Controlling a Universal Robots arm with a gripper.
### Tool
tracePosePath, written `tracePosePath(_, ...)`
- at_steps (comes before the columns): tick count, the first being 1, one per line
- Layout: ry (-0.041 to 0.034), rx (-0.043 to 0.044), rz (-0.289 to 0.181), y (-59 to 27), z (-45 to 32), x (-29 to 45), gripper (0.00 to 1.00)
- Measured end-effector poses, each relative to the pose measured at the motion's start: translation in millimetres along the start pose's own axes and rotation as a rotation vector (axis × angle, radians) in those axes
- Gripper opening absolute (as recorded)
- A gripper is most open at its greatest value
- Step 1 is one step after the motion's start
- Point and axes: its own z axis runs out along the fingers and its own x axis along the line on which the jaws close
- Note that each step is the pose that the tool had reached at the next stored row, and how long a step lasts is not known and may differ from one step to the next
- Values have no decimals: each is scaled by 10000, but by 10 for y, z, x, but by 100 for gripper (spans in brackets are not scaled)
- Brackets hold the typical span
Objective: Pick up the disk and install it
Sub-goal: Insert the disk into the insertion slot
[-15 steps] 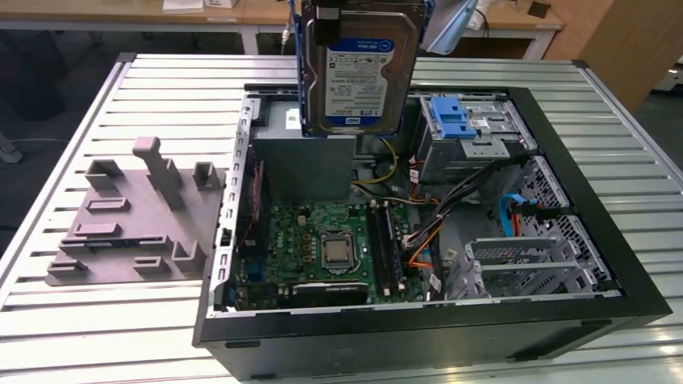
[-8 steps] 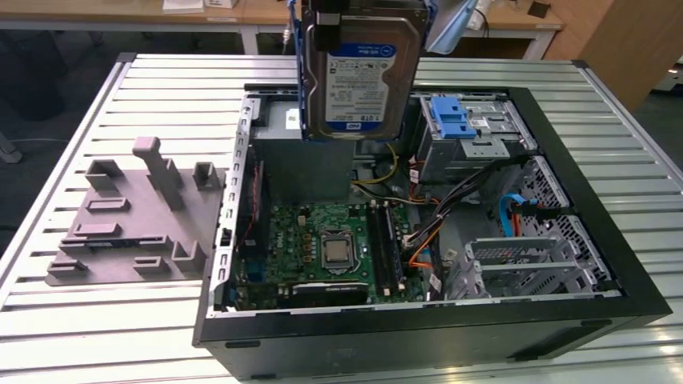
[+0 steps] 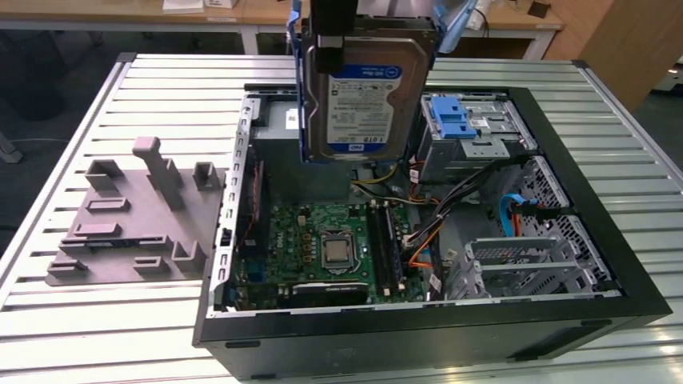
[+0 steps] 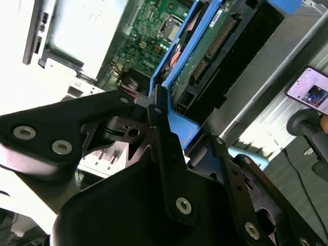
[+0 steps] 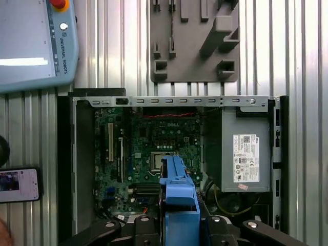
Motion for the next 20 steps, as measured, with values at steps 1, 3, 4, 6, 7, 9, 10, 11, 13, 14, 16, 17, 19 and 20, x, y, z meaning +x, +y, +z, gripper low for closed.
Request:
tracePosePath(1, 0, 0, 0, -1, 3, 32, 36)
tracePosePath(3, -2, 1, 1, -31, 9, 68, 36)
tracePosePath(4, 1, 0, 1, -68, 10, 70, 36)
tracePosePath(6, -1, 0, 1, -157, 19, 71, 36)
tracePosePath(7, 1, 0, 1, -202, 23, 71, 36)
tracePosePath(9, -2, 1, 0, -272, 33, 79, 36)
tracePosePath(10, -2, 1, 0, -291, 38, 83, 36)
tracePosePath(11, 2, -1, -1, -299, 42, 92, 36)
tracePosePath(13, 0, 0, 0, -301, 53, 129, 36)
tracePosePath(14, 1, 0, 0, -302, 58, 158, 36)
tracePosePath(16, 1, 0, 1, -304, 65, 233, 36)
tracePosePath(17, -1, 1, 0, -305, 69, 271, 36)
tracePosePath(19, 1, 0, 0, -308, 72, 344, 36)
tracePosePath(20, 0, 1, 0, -309, 74, 378, 36)
